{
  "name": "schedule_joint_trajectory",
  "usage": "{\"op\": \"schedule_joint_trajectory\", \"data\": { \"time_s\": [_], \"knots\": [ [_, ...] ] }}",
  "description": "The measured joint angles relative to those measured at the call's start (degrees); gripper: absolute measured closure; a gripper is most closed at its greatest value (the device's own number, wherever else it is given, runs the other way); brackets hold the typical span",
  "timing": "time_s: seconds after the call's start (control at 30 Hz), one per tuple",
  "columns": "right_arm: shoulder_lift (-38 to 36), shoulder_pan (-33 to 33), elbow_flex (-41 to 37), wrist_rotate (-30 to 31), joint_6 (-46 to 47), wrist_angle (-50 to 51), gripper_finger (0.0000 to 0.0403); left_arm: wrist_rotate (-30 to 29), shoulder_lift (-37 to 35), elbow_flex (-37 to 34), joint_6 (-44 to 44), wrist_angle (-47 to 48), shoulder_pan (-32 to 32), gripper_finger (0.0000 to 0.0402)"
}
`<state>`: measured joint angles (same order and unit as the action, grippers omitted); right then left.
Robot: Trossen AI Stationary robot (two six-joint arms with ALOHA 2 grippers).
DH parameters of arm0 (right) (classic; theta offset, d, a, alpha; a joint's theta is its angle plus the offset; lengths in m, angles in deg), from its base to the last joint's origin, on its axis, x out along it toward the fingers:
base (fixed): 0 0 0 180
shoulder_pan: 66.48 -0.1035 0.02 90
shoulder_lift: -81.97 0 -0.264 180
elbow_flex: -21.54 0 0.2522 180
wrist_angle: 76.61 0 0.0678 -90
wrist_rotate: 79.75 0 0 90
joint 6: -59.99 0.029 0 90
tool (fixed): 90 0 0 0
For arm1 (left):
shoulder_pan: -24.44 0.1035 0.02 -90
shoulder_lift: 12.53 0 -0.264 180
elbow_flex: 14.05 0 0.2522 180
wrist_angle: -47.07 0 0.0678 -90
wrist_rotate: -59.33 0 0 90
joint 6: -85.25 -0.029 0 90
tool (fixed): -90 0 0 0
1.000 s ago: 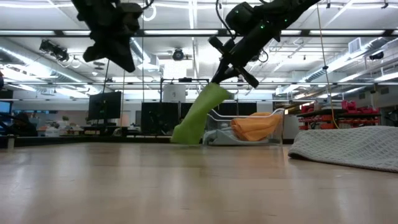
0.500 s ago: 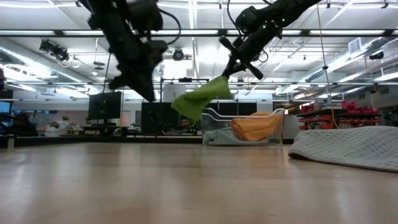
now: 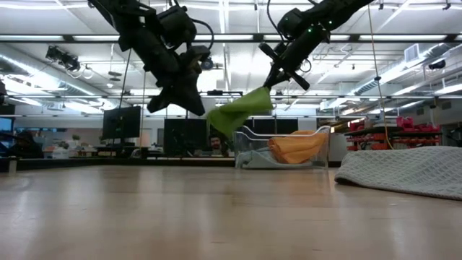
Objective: Fold microfiber towels
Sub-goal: Put the green microfiber cloth into the transparent bin
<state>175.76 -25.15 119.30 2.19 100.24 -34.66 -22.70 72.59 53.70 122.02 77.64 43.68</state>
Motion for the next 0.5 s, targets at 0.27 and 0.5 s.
{"op": "schedule_joint_trajectory", "data": {
  "time_s": [0.27, 0.5],
  "knots": [
    [0.0, 1.3, 4.1, -0.2, -1.5, 6.2, 0.0403, 0.2, 0.0, 0.0, 0.4, -0.4, 0.2, 0.0378],
    [0.1, 0.9, 3.6, -0.1, -4.8, 18.6, 0.0403, 0.1, 0.0, 0.0, 0.4, -0.9, 0.2, 0.0371]
  ]
}}
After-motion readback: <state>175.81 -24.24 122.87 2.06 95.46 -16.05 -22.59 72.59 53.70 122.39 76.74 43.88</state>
